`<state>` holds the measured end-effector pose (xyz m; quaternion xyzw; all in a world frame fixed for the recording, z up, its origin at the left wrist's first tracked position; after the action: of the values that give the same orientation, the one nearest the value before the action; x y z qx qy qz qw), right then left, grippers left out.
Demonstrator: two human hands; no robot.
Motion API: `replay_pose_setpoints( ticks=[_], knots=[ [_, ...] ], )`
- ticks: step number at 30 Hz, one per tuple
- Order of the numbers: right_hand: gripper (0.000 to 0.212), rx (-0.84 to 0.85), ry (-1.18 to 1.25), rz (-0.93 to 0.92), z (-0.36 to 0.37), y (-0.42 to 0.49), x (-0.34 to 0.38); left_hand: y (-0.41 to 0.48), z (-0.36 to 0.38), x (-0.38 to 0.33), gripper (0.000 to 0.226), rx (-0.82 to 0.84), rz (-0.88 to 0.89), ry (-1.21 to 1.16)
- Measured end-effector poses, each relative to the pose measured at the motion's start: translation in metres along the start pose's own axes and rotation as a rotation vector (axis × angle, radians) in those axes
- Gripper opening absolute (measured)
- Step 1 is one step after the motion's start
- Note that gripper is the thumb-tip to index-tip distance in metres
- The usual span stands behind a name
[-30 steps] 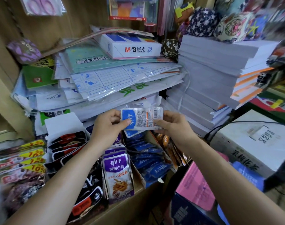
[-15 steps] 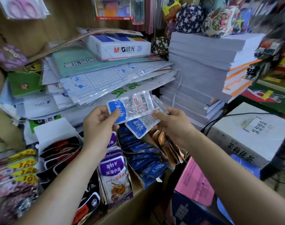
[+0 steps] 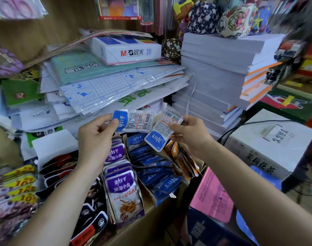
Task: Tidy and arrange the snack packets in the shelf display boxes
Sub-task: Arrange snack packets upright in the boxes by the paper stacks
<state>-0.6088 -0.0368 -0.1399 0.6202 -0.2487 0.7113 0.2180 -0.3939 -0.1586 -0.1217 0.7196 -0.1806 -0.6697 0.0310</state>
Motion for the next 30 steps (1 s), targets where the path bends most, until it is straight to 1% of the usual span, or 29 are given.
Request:
replay_pose_setpoints(
  ticks=[1, 3, 6, 7, 9, 10, 12, 16, 17, 19, 21, 23, 25, 28, 30],
  knots=[
    [0.007, -0.005, -0.021, 0.001, -0.001, 0.0, 0.0, -0.001, -0.001, -0.001, 0.034, 0.005, -0.007, 0.016],
    [0.01, -0.014, -0.047, 0.009, -0.002, -0.001, 0.0, -0.002, -0.001, -0.003, 0.031, 0.028, -0.03, 0.003],
    [0.013, -0.023, -0.008, 0.025, -0.002, -0.002, 0.002, -0.003, -0.001, -0.007, 0.022, 0.062, -0.093, -0.115],
    [0.014, -0.03, 0.01, 0.028, -0.002, -0.002, 0.002, -0.004, -0.001, -0.008, 0.017, 0.059, -0.095, -0.124],
    [0.013, -0.049, 0.04, 0.029, -0.002, -0.002, 0.004, -0.006, -0.001, -0.009, 0.006, 0.05, -0.035, -0.054],
    [0.013, -0.061, 0.048, 0.029, -0.003, -0.002, 0.004, -0.007, -0.001, -0.009, 0.013, 0.051, -0.011, -0.017],
    [0.014, -0.08, 0.049, 0.026, -0.004, 0.0, 0.004, -0.008, 0.0, -0.009, 0.026, 0.057, 0.005, -0.018],
    [0.016, -0.139, 0.06, -0.009, -0.01, 0.002, 0.005, -0.005, -0.007, -0.017, 0.037, 0.025, 0.109, -0.085],
    [0.016, -0.151, 0.062, -0.02, -0.012, 0.003, 0.006, -0.005, -0.01, -0.02, 0.041, 0.032, 0.136, -0.101],
    [0.014, -0.171, 0.066, -0.037, -0.014, 0.004, 0.007, -0.005, -0.014, -0.024, 0.053, 0.1, 0.186, -0.089],
    [0.013, -0.199, 0.065, -0.041, -0.016, 0.005, 0.007, -0.007, -0.015, -0.026, 0.058, 0.207, 0.257, -0.005],
    [0.012, -0.221, 0.083, -0.029, -0.016, 0.005, 0.006, -0.011, -0.013, -0.024, 0.055, 0.305, 0.303, 0.111],
    [0.01, -0.24, 0.109, -0.011, -0.016, 0.006, 0.005, -0.015, -0.009, -0.019, 0.048, 0.348, 0.321, 0.236],
    [0.006, -0.247, 0.151, 0.017, -0.016, 0.005, 0.005, -0.018, -0.006, -0.017, 0.042, 0.31, 0.386, 0.395],
    [0.014, -0.222, 0.164, 0.019, -0.016, 0.004, 0.006, -0.017, -0.005, -0.019, 0.04, 0.236, 0.474, 0.459]
  ],
)
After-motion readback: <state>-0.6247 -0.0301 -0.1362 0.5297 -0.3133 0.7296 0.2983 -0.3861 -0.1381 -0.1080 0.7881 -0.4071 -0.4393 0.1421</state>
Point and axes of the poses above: each hand's wrist, its own y-axis towards the middle knuckle, its own z-axis out of the palm, x = y × z, the point moved 3 cm from there along y, towards the middle knuckle, and after that the axes turned 2 degrees about -x, right-handed, at the moved point
